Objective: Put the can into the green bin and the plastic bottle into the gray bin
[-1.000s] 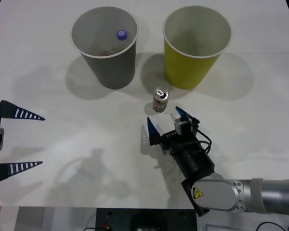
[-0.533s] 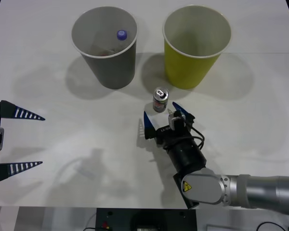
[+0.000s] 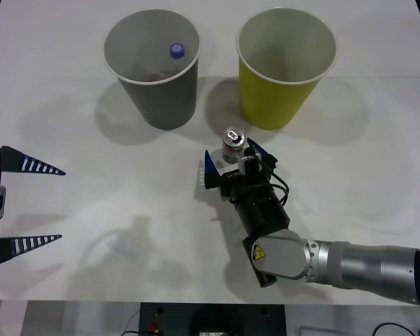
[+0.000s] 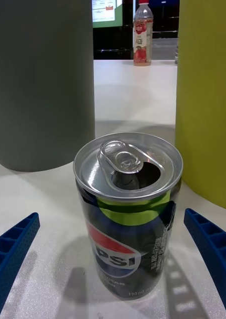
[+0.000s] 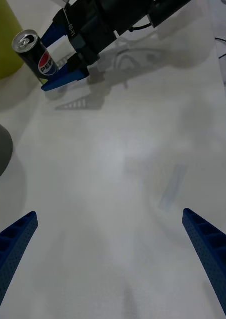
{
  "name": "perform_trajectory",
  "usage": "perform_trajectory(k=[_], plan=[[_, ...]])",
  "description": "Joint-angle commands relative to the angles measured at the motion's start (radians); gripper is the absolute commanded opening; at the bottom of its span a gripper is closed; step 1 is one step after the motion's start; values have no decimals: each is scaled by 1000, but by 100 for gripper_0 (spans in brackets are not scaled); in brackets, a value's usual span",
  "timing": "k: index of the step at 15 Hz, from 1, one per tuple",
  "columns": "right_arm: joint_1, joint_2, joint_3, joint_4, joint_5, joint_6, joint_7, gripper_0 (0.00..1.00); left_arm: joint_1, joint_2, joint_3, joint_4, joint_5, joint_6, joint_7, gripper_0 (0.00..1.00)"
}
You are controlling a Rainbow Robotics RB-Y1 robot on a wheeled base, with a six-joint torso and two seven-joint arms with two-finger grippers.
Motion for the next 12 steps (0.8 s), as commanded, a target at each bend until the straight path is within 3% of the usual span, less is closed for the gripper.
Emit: perform_trajectory(k=[1, 7, 8, 9, 10, 12], plan=[[-18, 12, -11, 14, -20, -16, 1, 100, 0, 0, 0, 0, 0, 0, 0, 100], [-36, 19, -17, 18, -54, -31, 22, 100, 0, 0, 0, 0, 0, 0, 0, 100], [-36, 20, -16, 18, -54, -31, 25, 84, 0, 0, 0, 0, 0, 0, 0, 100], [-36, 19, -17, 18, -54, -31, 28, 35, 0, 0, 0, 0, 0, 0, 0, 100], [-36, 19, -16, 17, -54, -32, 28, 0, 0, 0, 0, 0, 0, 0, 0, 100], [-36, 20, -16, 17, -54, -32, 31, 0, 0, 0, 0, 0, 0, 0, 0, 100]])
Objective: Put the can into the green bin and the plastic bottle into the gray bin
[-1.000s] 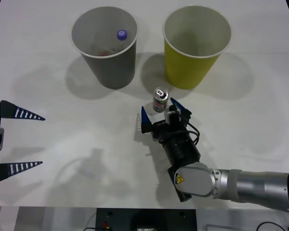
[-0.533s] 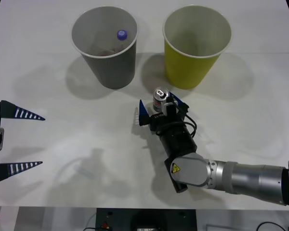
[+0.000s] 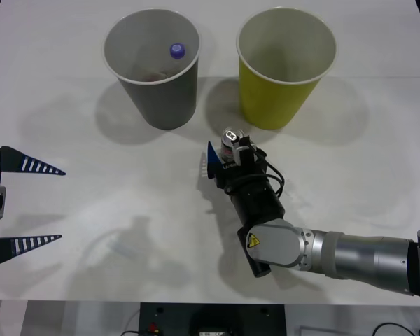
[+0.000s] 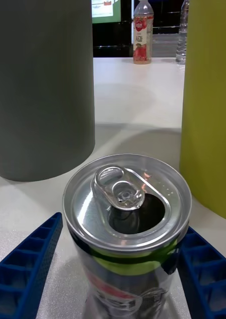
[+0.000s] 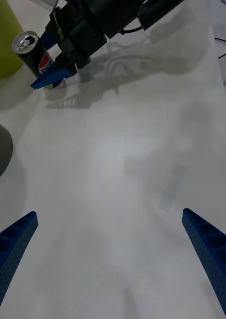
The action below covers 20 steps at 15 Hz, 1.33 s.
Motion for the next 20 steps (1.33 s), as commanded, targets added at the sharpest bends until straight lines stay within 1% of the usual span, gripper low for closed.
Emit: perform_trajectory(k=[1, 6, 8, 10, 11, 14, 15, 17, 20], plan=[[0, 0, 0, 1, 0, -1, 4, 0, 0, 0, 0, 0, 0, 0, 0, 100], [3, -2, -1, -4, 3, -4, 9, 0, 0, 0, 0, 0, 0, 0, 0, 100], [6, -23, 0, -37, 9, -4, 10, 0, 0, 0, 0, 0, 0, 0, 0, 100], [12, -68, -4, -103, 17, -20, 24, 0, 0, 0, 0, 0, 0, 0, 0, 100], [20, -99, -26, -140, 35, -58, 35, 0, 0, 0, 0, 0, 0, 0, 0, 100], [61, -206, -119, -240, 130, -222, 72, 0, 0, 0, 0, 0, 0, 0, 0, 100], [71, -229, -136, -263, 146, -265, 84, 0, 0, 0, 0, 0, 0, 0, 0, 100], [98, -298, -210, -333, 152, -400, 187, 0, 0, 0, 0, 0, 0, 0, 0, 100], [153, -390, -336, -435, 152, -612, 290, 0, 0, 0, 0, 0, 0, 0, 0, 100]])
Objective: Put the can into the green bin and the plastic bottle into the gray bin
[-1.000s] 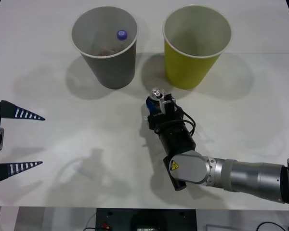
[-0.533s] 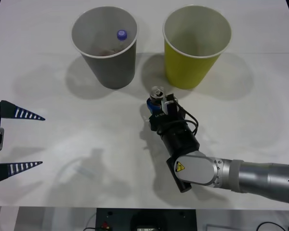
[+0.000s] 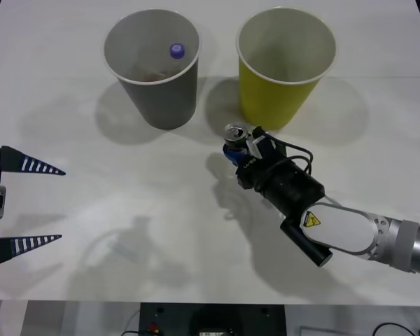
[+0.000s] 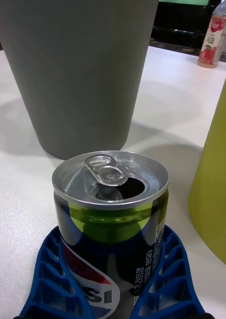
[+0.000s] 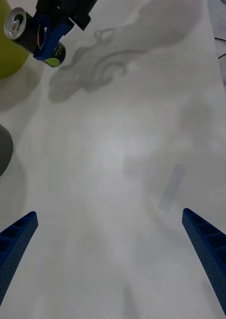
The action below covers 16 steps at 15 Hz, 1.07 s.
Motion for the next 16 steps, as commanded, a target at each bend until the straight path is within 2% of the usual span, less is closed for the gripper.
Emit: perform_trajectory(k=[1, 4, 8, 9, 12, 13, 16], plan=[[63, -82, -128, -89, 0, -203, 83, 0, 0, 0, 0, 0, 0, 0, 0, 100], [143, -142, -315, -162, 0, -461, 100, 0, 0, 0, 0, 0, 0, 0, 0, 100], [226, -157, -567, -181, 17, -798, 77, 0, 0, 0, 0, 0, 0, 0, 0, 100], [236, -157, -628, -182, 55, -881, 48, 0, 0, 0, 0, 0, 0, 0, 0, 100], [278, -145, -875, -264, 276, -1229, -187, 0, 0, 0, 0, 0, 0, 0, 0, 100], [293, -136, -947, -333, 374, -1343, -329, 0, 0, 0, 0, 0, 0, 0, 0, 100], [315, -120, -1028, -494, 543, -1504, -673, 0, 0, 0, 0, 0, 0, 0, 0, 100]])
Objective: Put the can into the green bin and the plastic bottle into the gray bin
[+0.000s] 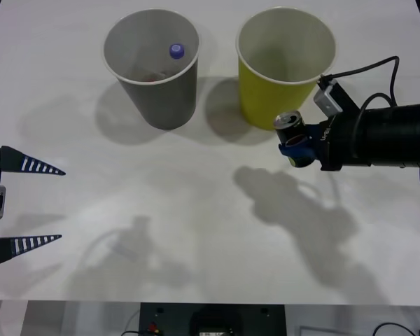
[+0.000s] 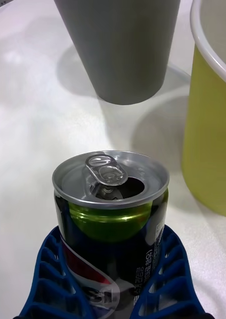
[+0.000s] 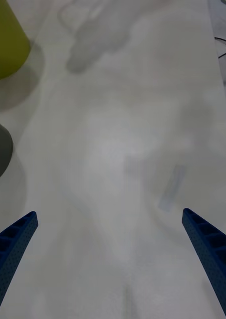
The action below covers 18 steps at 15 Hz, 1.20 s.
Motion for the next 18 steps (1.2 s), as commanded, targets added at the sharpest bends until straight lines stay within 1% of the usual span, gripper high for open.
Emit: perform_trajectory(k=[1, 3, 4, 6, 9, 12, 15, 18], plan=[[10, 7, -55, -134, 134, -116, -281, 0, 0, 0, 0, 0, 0, 0, 0, 100], [10, 6, -93, -205, 189, -180, -441, 0, 0, 0, 0, 0, 0, 0, 0, 100], [7, -1, -118, -225, 192, -214, -481, 0, 0, 0, 0, 0, 0, 0, 0, 100], [-29, -22, -141, -231, 186, -289, -482, 0, 0, 0, 0, 0, 0, 0, 0, 100], [-125, -73, -141, -226, 177, -395, -482, 0, 0, 0, 0, 0, 0, 0, 0, 100], [-209, -109, -139, -208, 163, -464, -482, 0, 0, 0, 0, 0, 0, 0, 0, 100], [-338, -122, -96, -131, 146, -535, -482, 0, 0, 0, 0, 0, 0, 0, 0, 100], [-530, -116, 39, 27, 148, -556, -482, 0, 0, 0, 0, 0, 0, 0, 0, 100]])
